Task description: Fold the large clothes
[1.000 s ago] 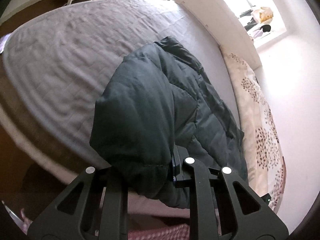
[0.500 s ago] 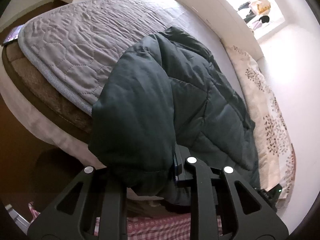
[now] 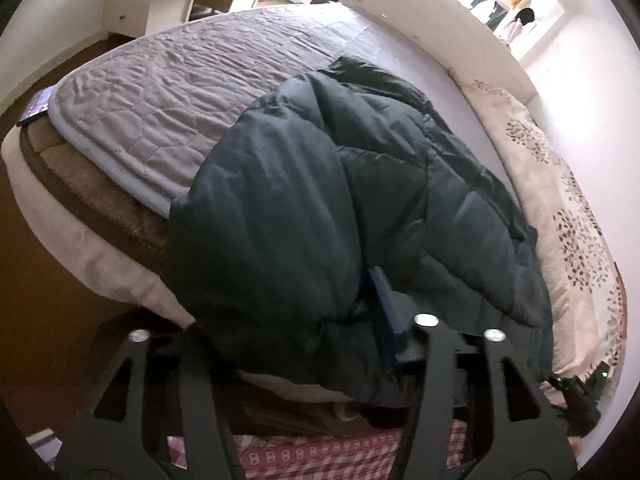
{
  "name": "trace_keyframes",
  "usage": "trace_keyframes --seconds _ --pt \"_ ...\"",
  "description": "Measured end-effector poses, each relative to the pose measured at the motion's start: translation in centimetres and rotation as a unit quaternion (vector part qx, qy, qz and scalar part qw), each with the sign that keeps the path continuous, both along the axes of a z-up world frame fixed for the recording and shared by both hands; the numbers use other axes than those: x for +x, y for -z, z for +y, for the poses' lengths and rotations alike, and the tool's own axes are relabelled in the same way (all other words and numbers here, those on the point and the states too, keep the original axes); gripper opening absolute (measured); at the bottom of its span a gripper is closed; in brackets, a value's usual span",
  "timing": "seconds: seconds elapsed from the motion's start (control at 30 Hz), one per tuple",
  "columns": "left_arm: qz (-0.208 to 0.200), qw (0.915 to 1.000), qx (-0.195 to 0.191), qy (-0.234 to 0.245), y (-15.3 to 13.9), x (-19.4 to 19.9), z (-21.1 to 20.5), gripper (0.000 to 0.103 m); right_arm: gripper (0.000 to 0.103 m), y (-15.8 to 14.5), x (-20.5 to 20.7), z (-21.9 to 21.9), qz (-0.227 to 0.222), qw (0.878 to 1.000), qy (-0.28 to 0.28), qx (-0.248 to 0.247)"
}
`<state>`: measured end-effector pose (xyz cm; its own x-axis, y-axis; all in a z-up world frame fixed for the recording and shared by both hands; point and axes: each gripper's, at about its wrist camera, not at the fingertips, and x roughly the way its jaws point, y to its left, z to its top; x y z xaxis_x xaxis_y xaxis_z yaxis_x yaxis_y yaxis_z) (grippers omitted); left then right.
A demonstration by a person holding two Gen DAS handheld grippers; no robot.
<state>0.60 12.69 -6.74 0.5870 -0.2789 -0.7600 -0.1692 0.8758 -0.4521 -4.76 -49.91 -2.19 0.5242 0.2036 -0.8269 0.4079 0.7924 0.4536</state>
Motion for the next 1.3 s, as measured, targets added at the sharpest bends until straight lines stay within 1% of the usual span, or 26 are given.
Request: trace_keyframes --seconds 0.07,0.13,0.23,0.33,0.4,0.5,0.6,0.63,0.67,0.7,0.73,0.77,0.83,0.9,1.0,1.13,1.3 --pt "0.002 1.0 0.007 -0.005 0.1 -0.3 -0.1 0.071 0.075 -0.6 -0.7 0.0 0.001 1.0 0.007 -0.018" --pt "0.002 0.9997 0.019 -0.014 0.1 -0.5 -0.2 0.076 0.075 -1.2 -1.3 0.0 -0.002 0.999 0.017 -0.033" --pt "-0.005 0.9994 0.031 -0.017 0.0 -0.7 -0.4 0.076 0.075 -2.4 -2.0 0.2 -0.019 0.998 0.028 -0.058" --pt "-0.012 0.9986 0.048 -0.019 -0.2 -0.9 -0.8 0.077 0.075 -3.6 -1.7 1.2 -0.042 0.996 0.019 -0.081" --pt "-0.015 0.9979 0.06 -0.019 -0.3 -1.1 -1.0 0.078 0.075 -4.3 -1.1 2.5 -0.054 0.994 0.002 -0.094" --pt "-0.018 0.9977 0.063 -0.018 -0.4 -1.3 -1.1 0.078 0.075 -5.0 0.8 5.2 -0.061 0.991 -0.05 -0.111" --pt "-0.018 0.9978 0.061 -0.02 -0.3 -1.2 -1.2 0.079 0.075 -6.1 2.4 8.5 -0.082 0.981 -0.098 -0.145" --pt "-0.019 0.9977 0.061 -0.02 -0.2 -1.3 -1.2 0.079 0.072 -6.5 3.2 9.8 -0.092 0.977 -0.117 -0.153" --pt "-0.02 0.9976 0.063 -0.02 -0.2 -1.3 -1.3 0.079 0.067 -6.9 4.0 11.0 -0.1 0.973 -0.135 -0.158" --pt "-0.021 0.9975 0.065 -0.019 -0.2 -1.3 -1.4 0.079 0.05 -7.2 4.5 11.7 -0.105 0.97 -0.148 -0.161" --pt "-0.022 0.9973 0.067 -0.017 -0.3 -1.3 -1.5 0.079 0.039 -7.5 5.5 12.9 -0.107 0.967 -0.165 -0.164" --pt "-0.023 0.9973 0.068 -0.015 -0.3 -1.3 -1.6 0.079 0.036 -7.6 6.5 13.8 -0.108 0.964 -0.176 -0.165" --pt "-0.026 0.9971 0.071 -0.013 -0.3 -1.4 -1.7 0.079 0.016 -7.9 8.2 15.5 -0.115 0.961 -0.193 -0.161" --pt "-0.028 0.9969 0.073 -0.011 -0.3 -1.4 -1.7 0.079 0.012 -8.0 10.0 17.1 -0.113 0.957 -0.207 -0.167" --pt "-0.032 0.9965 0.077 -0.008 -0.4 -1.3 -1.8 0.079 0.012 -8.0 12.3 19.2 -0.113 0.952 -0.222 -0.178" --pt "-0.035 0.9955 0.088 -0.003 -0.4 -1.3 -2.0 0.079 0.012 -7.0 16.1 20.7 -0.076 0.955 -0.22 -0.183" --pt "-0.035 0.9946 0.098 0.003 -0.4 -1.3 -2.2 0.079 0.012 -6.6 18.8 22.0 -0.071 0.953 -0.234 -0.178"
